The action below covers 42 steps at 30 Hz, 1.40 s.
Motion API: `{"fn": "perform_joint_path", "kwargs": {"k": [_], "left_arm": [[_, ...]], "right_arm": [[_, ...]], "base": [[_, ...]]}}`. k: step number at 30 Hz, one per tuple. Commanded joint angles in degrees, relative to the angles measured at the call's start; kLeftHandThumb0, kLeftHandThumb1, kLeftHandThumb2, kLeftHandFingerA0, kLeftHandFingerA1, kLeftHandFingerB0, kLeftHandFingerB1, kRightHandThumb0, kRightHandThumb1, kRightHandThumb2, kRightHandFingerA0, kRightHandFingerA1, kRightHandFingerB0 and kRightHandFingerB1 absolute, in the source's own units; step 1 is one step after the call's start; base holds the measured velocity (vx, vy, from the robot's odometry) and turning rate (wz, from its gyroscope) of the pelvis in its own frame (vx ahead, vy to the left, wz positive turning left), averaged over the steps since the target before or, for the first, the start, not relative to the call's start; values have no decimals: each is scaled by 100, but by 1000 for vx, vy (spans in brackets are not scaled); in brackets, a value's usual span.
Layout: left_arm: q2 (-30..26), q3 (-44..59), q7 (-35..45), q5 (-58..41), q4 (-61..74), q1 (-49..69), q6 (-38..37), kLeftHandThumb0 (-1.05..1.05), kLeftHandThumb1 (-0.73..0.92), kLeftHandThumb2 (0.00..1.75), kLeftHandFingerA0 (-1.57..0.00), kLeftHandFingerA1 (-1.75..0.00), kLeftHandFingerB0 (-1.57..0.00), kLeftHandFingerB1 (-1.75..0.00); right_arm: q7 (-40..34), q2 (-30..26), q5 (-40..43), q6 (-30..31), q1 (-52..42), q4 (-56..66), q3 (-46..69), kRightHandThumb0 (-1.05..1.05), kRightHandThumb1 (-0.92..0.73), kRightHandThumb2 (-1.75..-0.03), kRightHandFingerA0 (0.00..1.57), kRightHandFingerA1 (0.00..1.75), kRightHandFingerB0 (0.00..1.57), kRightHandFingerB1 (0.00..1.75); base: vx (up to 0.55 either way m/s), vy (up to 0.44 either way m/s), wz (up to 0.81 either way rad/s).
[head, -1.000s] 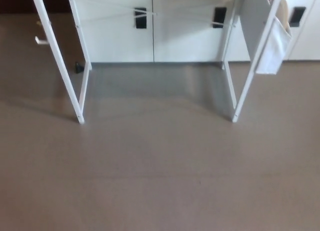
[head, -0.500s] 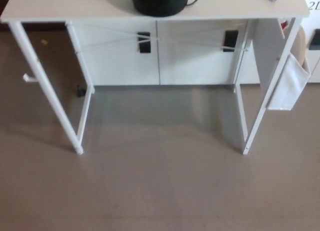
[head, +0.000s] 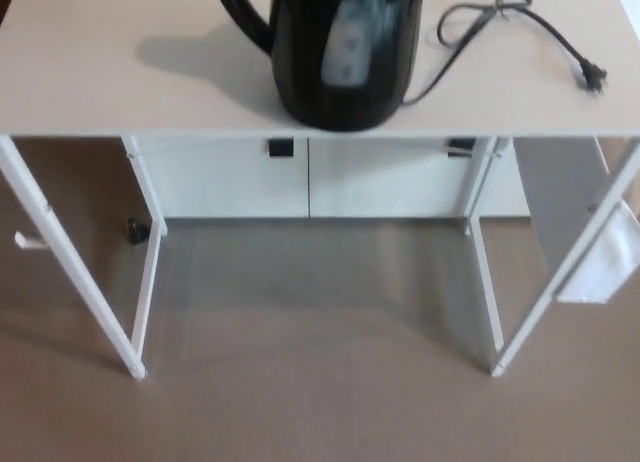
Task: The robot walk towards a table in front and uses its left hand to pick up the pot from the base and places it on the table
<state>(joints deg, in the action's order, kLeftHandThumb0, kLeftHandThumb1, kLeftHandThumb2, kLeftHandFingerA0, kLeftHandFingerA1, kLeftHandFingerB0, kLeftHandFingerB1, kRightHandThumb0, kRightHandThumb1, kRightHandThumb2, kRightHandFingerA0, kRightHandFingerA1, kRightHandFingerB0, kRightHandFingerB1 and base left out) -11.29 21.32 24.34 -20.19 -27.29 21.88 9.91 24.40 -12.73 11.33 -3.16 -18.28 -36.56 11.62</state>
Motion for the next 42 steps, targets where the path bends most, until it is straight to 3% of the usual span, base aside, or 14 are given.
{"fn": "perform_joint_path", "kwargs": {"k": [1, 13, 14, 15, 19, 20, 42], "left_arm": [[-51, -10, 16, -1, 24, 43, 30, -29, 71, 61, -40, -36, -24, -31], [-54, 24, 21, -50, -29, 22, 57, -29, 66, 59, -45, -38, -24, -31], [-81, 1, 70, -30, -37, 10, 24, -23, 51, 94, -35, -57, -12, -47], [-96, -18, 100, -4, -54, 5, -27, -23, 51, 94, -35, -57, -12, -47], [-85, 14, 90, -31, -140, -35, -49, -23, 49, 92, -33, -56, -11, -47], [-89, 15, 96, -33, -151, -44, -47, -29, 68, 60, -44, -38, -24, -31], [-135, -12, 98, -13, -110, -26, 58, -31, 67, 60, -45, -39, -29, -33]], "right_arm": [[-74, -64, -72, -27, -17, -91, 6, -37, -64, -59, 37, 51, 37, 46], [102, -103, -41, -251, 56, -376, -10, -36, -67, -59, 36, 53, 39, 49], [100, -96, -38, -276, 82, -415, -5, -36, -66, -59, 36, 52, 39, 49], [76, -93, -45, -266, 89, -414, -6, -36, -66, -59, 36, 52, 39, 49], [-13, -101, -150, -359, 56, -383, -57, -36, -66, -59, 39, 53, 43, 50], [-11, -96, -139, -350, 52, -378, -52, -36, -67, -59, 38, 53, 42, 50], [-205, -123, -392, -687, 16, -540, -174, -35, -68, -60, 44, 52, 39, 46]], "base": [[312, -119, 9], [187, -38, 7], [106, 153, -19], [136, 173, -11], [157, 322, -11], [138, 137, -1], [74, -78, 4]]}}
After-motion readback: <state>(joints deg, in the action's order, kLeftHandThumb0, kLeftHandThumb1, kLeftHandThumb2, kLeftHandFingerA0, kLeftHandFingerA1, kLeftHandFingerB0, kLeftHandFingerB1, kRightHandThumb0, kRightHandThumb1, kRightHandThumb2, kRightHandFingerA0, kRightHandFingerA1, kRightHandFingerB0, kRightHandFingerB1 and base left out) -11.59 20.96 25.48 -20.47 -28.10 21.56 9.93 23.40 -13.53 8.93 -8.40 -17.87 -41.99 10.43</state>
